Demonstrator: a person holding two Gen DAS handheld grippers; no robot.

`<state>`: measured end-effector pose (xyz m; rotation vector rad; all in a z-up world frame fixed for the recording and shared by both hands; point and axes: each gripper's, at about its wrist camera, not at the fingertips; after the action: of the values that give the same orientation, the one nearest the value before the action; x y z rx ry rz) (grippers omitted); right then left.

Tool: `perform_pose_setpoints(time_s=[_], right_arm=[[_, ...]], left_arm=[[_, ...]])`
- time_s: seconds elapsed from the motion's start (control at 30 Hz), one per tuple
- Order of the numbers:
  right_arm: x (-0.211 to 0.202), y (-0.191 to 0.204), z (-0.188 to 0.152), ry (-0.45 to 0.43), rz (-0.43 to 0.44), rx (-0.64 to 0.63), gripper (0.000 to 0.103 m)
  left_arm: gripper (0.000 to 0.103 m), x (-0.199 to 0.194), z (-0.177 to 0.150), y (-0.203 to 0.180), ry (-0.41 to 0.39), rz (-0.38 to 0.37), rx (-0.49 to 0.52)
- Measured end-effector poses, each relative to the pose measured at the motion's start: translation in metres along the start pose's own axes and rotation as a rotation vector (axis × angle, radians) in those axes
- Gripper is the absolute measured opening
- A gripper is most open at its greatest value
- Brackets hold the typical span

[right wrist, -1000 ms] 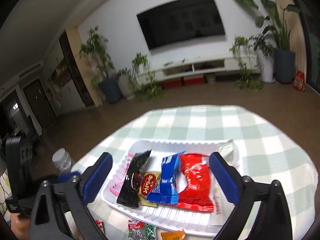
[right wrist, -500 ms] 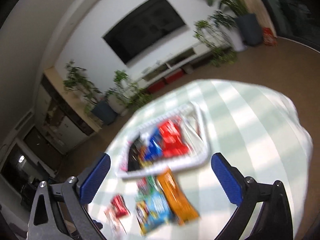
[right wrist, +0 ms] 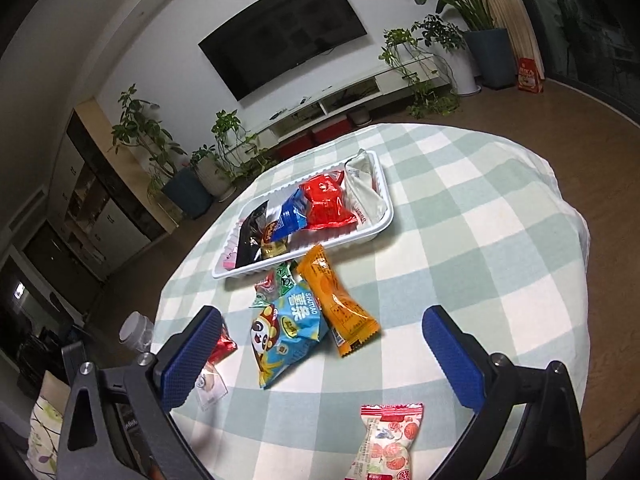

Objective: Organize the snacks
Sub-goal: 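Withdraw both tools from the tray back over the remaining snacks, then grasp the clear stick pouch with the left gripper while the right grasps the blue panda bag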

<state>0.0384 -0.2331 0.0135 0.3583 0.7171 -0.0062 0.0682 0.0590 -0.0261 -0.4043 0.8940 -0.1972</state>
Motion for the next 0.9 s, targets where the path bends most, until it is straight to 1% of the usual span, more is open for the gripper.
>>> perform_pose_setpoints(time_s=[0.13,0.27,0.3,0.37,0.5,0.53,0.57,0.63,0.67,0.73,0.77,0.83,0.9], right_arm=[[0.003,0.004,-0.003,0.005,-0.008,-0.021,0.103],[0.005,0.006,-0.004,0.012,-0.013,-0.032,0.103],[0.005,0.006,-0.005,0.01,-0.015,-0.035,0.103],[0.005,0.007,-0.005,0.01,-0.015,-0.038,0.103],[0.008,0.007,-0.006,0.031,-0.015,-0.038,0.103],[0.009,0.007,-0.006,0.037,-0.017,-0.038,0.103],[0.01,0.006,-0.006,0.042,-0.017,-0.036,0.103],[0.01,0.005,-0.006,0.044,-0.013,-0.033,0.103],[0.01,0.005,-0.006,0.041,-0.011,-0.033,0.103],[0.008,0.005,-0.006,0.037,-0.01,-0.037,0.103],[0.008,0.005,-0.006,0.034,-0.012,-0.041,0.103],[0.008,0.005,-0.006,0.034,-0.012,-0.043,0.103],[0.007,0.005,-0.006,0.033,-0.013,-0.045,0.103]], left_arm=[[0.102,0.014,0.01,-0.003,0.04,0.039,0.002],[0.102,0.036,0.016,-0.018,0.101,0.089,0.038],[0.102,0.04,0.017,-0.021,0.105,0.112,0.053],[0.102,0.045,0.017,-0.025,0.107,0.133,0.066],[0.1,0.047,0.018,-0.023,0.099,0.134,0.081],[0.095,0.047,0.018,-0.022,0.097,0.144,0.094],[0.092,0.046,0.017,-0.022,0.096,0.152,0.103],[0.08,0.044,0.017,-0.02,0.085,0.163,0.118],[0.077,0.043,0.017,-0.019,0.082,0.169,0.125],[0.065,0.04,0.018,-0.016,0.085,0.179,0.137],[0.061,0.038,0.019,-0.014,0.085,0.179,0.134],[0.043,0.034,0.022,-0.007,0.087,0.171,0.127],[0.036,0.029,0.025,0.001,0.093,0.151,0.116]])
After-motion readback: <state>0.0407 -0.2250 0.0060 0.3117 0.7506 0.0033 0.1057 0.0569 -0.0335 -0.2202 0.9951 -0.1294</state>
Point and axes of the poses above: each gripper's, at about its wrist camera, not at the fingertips, and x roughly the way its jaws point, y to its left, z to its top, and after that the axes turned 12 degrees about -z, right-handed
